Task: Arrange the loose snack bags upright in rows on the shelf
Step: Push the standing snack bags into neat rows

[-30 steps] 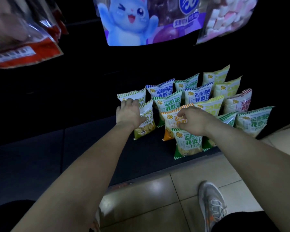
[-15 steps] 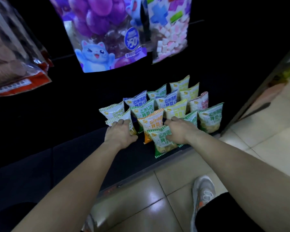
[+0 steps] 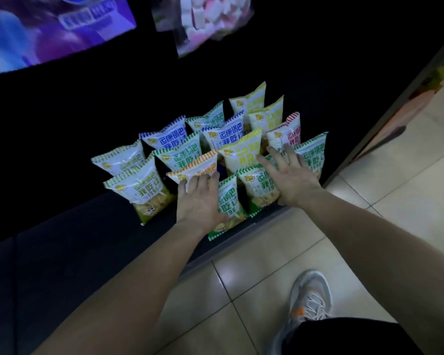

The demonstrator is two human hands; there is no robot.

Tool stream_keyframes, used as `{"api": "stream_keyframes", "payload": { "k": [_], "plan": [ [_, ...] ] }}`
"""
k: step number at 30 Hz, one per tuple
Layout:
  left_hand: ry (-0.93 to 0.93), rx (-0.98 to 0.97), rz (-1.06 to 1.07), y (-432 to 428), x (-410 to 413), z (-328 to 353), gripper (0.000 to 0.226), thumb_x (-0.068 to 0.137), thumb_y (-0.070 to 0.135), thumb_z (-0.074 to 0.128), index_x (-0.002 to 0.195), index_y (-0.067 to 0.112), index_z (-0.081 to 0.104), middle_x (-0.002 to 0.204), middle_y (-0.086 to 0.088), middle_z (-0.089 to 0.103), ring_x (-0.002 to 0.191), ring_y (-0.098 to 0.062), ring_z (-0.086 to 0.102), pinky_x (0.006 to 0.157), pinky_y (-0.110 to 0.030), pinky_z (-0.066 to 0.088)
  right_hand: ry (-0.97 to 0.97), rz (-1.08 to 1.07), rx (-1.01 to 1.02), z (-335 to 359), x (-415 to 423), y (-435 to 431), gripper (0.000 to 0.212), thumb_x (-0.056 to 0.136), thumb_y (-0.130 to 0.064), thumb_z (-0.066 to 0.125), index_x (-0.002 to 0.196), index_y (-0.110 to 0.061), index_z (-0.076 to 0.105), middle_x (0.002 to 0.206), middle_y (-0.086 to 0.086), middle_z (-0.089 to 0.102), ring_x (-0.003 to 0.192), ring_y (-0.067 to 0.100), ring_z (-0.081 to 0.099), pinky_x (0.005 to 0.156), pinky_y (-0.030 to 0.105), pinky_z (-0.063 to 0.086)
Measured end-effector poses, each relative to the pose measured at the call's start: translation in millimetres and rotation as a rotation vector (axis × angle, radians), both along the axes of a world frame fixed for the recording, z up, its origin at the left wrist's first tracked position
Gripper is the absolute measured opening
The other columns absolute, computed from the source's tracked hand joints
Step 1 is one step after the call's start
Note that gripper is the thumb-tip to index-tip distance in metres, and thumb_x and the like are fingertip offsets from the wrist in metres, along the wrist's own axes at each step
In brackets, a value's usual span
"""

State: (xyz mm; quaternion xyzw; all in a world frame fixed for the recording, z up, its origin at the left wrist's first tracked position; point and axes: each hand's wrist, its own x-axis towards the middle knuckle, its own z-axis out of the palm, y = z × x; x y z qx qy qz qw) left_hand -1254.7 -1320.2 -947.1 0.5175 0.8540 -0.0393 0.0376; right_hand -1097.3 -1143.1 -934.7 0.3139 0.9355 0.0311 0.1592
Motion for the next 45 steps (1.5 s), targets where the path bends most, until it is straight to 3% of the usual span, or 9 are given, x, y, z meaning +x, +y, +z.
{"api": "stream_keyframes", "payload": {
  "k": [5,8,13,20,24,33,37,40,45],
  "plan": [
    [0.076,0.054,-0.026,6,4,-19,0.102,0.071,0.074,0.063,0.148,0.019,0.026,0.141,-0.004,0.044,0.129,-0.026,0.043,0.107,-0.047,0.027,0.045,0.0,0.026,-19,-4,17,0.121,0.071,-0.018,0.085,0.15,-0.037,-0.004,0.162,0.005,-0.01,0.147,0.048,-0.007,0.115,0.066,0.018],
    [0.046,0.096,-0.01,5,6,-25,0.097,0.074,0.07,0.064,0.148,0.019,0.027,0.14,-0.003,0.047,0.128,-0.026,0.045,0.104,-0.043,0.033,0.06,0.038,0.055,-25,-4,24,0.108,0.073,-0.009,0.081,0.148,-0.035,0.007,0.16,0.009,0.002,0.146,0.047,-0.001,0.114,0.065,0.024],
    [0.001,0.158,0.01,2,7,-27,0.097,0.075,0.069,0.063,0.149,0.02,0.027,0.139,0.0,0.048,0.128,-0.023,0.045,0.104,-0.04,0.034,0.094,0.069,0.069,-29,-1,32,0.111,0.068,-0.006,0.084,0.147,-0.038,0.012,0.158,0.008,0.008,0.146,0.044,0.003,0.113,0.062,0.028],
    [-0.003,0.159,0.068,14,23,-16,0.114,0.069,0.073,0.065,0.153,0.02,0.008,0.151,-0.003,0.029,0.138,-0.025,0.03,0.113,-0.046,0.024,0.119,0.086,0.052,-14,10,29,0.129,0.065,-0.025,0.09,0.152,-0.037,-0.004,0.161,0.009,0.0,0.147,0.043,0.003,0.112,0.061,0.03],
    [0.016,0.242,-0.01,42,43,1,0.114,0.069,0.071,0.068,0.153,0.021,0.009,0.153,-0.006,0.025,0.139,-0.027,0.027,0.113,-0.046,0.022,0.21,0.013,0.097,-3,32,41,0.129,0.059,-0.049,0.09,0.153,-0.029,0.004,0.156,0.012,0.016,0.143,0.041,0.018,0.106,0.057,0.04],
    [0.03,0.138,-0.066,111,67,-12,0.114,0.068,0.069,0.072,0.151,0.016,0.014,0.145,-0.011,0.038,0.13,-0.032,0.04,0.106,-0.049,0.029,0.138,-0.127,0.089,-23,60,74,0.141,0.058,-0.05,0.091,0.153,-0.032,-0.012,0.16,0.009,0.001,0.145,0.044,0.011,0.105,0.052,0.044],
    [0.061,0.134,-0.102,115,63,-25,0.11,0.069,0.068,0.072,0.149,0.013,0.02,0.136,-0.01,0.049,0.12,-0.032,0.051,0.101,-0.048,0.035,0.16,-0.106,0.123,-36,55,80,0.141,0.065,-0.042,0.089,0.152,-0.032,-0.021,0.163,0.01,-0.009,0.145,0.046,0.014,0.095,0.047,0.052],
    [0.096,0.165,-0.134,113,56,-33,0.104,0.071,0.066,0.071,0.148,0.014,0.025,0.133,-0.008,0.052,0.117,-0.032,0.053,0.097,-0.047,0.039,0.188,-0.083,0.109,-41,52,86,0.132,0.066,-0.037,0.09,0.154,-0.032,-0.008,0.162,0.011,-0.007,0.142,0.046,0.023,0.084,0.047,0.057],
    [0.112,0.208,-0.167,109,50,-39,0.1,0.071,0.064,0.072,0.148,0.017,0.029,0.131,-0.006,0.055,0.115,-0.031,0.054,0.092,-0.046,0.04,0.237,-0.093,0.117,-44,53,99,0.117,0.056,-0.039,0.094,0.146,-0.028,0.02,0.154,0.015,0.017,0.122,0.045,0.046,0.073,0.048,0.058]
  ]
}}
